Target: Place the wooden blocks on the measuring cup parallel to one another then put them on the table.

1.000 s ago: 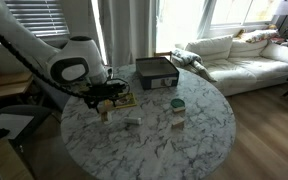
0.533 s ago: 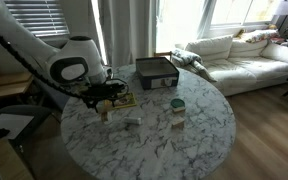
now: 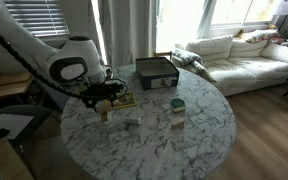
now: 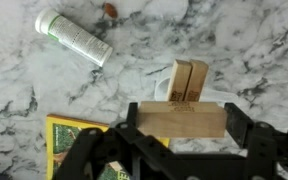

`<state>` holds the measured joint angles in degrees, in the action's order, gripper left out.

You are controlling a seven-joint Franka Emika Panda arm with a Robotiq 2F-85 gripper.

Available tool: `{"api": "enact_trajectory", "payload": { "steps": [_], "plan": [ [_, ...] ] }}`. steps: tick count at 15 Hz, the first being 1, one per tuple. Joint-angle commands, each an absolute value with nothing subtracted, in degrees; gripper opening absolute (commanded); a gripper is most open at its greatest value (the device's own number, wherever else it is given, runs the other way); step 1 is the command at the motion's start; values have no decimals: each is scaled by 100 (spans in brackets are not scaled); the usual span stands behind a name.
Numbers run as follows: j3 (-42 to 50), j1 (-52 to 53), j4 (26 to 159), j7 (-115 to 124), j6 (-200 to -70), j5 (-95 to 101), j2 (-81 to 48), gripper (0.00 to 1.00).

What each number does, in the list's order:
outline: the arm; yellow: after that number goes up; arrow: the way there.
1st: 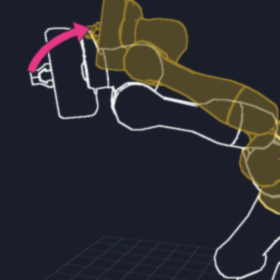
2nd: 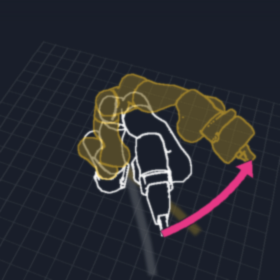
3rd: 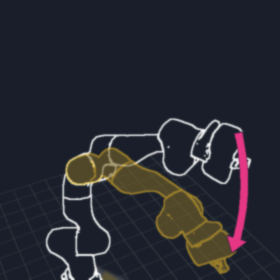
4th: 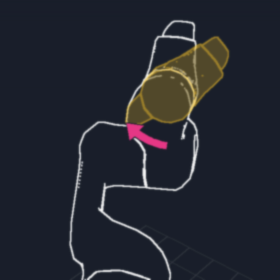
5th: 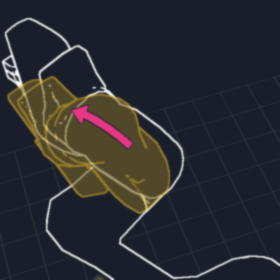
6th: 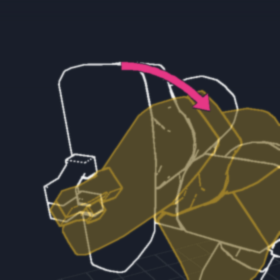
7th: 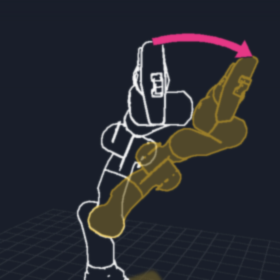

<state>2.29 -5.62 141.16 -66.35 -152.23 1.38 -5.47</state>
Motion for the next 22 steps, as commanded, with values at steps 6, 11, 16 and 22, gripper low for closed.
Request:
{"api": "enact_trajectory", "payload": {
  "steps": [6, 11, 16, 22],
  "plan": [
    [209, -544, 14234, -6519, -15126, 193, -450, 59],
    [199, -536, 14238, -6540, -15141, 184, -460, 59],
    [207, -534, 14241, -6510, -15156, 233, -475, 59],
    [181, -537, 14229, -6576, -15189, 144, -477, 100]
  ]
}}
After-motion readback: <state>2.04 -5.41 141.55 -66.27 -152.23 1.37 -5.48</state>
